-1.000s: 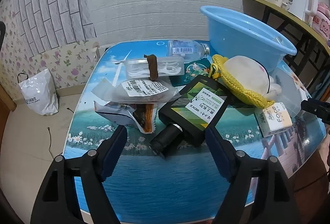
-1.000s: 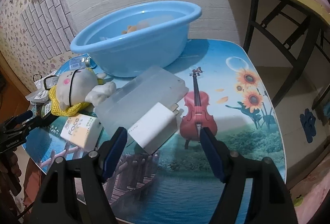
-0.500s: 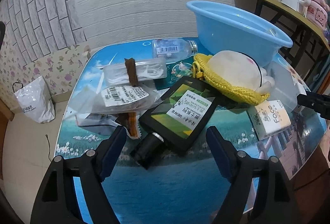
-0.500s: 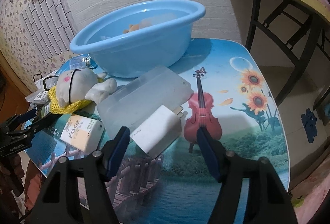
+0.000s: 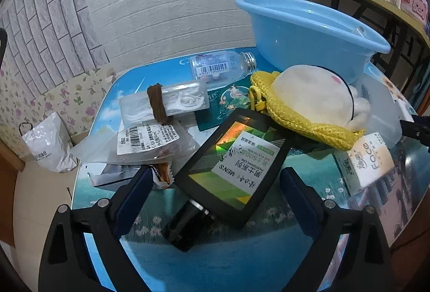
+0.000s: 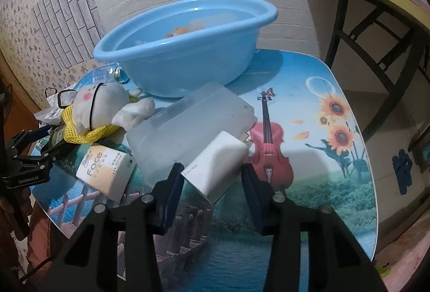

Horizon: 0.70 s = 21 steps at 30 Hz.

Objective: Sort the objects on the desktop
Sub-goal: 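Grasp the black men's skincare box with the left tool while the right tool grasps the white charger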

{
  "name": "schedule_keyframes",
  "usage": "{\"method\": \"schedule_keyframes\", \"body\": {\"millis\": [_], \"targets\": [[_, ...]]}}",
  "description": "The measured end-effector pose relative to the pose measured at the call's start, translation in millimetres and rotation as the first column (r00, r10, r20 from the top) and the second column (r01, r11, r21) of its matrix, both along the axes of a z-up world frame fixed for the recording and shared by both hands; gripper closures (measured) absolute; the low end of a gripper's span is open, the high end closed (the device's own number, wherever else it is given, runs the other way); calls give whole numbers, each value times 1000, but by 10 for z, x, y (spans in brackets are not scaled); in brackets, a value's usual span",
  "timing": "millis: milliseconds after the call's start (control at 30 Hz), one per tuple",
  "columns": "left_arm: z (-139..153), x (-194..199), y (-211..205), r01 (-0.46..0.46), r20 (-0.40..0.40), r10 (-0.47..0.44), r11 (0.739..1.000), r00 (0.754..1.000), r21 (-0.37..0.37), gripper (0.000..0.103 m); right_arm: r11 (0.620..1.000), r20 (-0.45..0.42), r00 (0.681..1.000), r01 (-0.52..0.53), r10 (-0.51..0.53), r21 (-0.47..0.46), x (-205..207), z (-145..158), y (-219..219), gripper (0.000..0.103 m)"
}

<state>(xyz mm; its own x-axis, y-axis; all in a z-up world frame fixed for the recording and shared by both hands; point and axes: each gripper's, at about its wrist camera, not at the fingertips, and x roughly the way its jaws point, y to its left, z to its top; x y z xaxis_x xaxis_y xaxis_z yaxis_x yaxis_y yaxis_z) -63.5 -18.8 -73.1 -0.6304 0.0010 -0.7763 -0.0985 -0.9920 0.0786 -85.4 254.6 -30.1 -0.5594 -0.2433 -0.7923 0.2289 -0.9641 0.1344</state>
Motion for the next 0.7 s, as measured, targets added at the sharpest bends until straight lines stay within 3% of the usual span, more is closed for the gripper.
{"method": "schedule_keyframes", "body": {"millis": [300, 533, 567, 700], "targets": [[-50, -97, 55, 37, -11, -37, 999, 999, -27, 2, 1000, 5, 1000, -3, 3, -2, -9, 3, 26, 64], [-19, -30, 38, 98, 9, -99, 992, 995, 74, 3, 1000, 17, 1000, -6, 6, -5, 17, -22, 37, 66], [-16, -12, 46, 105, 7, -106, 992, 994, 71, 4, 1000, 17, 1000, -6, 6, -5, 21, -21, 37, 66], [15, 50, -9, 98, -3, -98, 992, 995, 84, 28, 1000, 16, 1000, -7, 7, -7, 28, -21, 40, 67]]}}
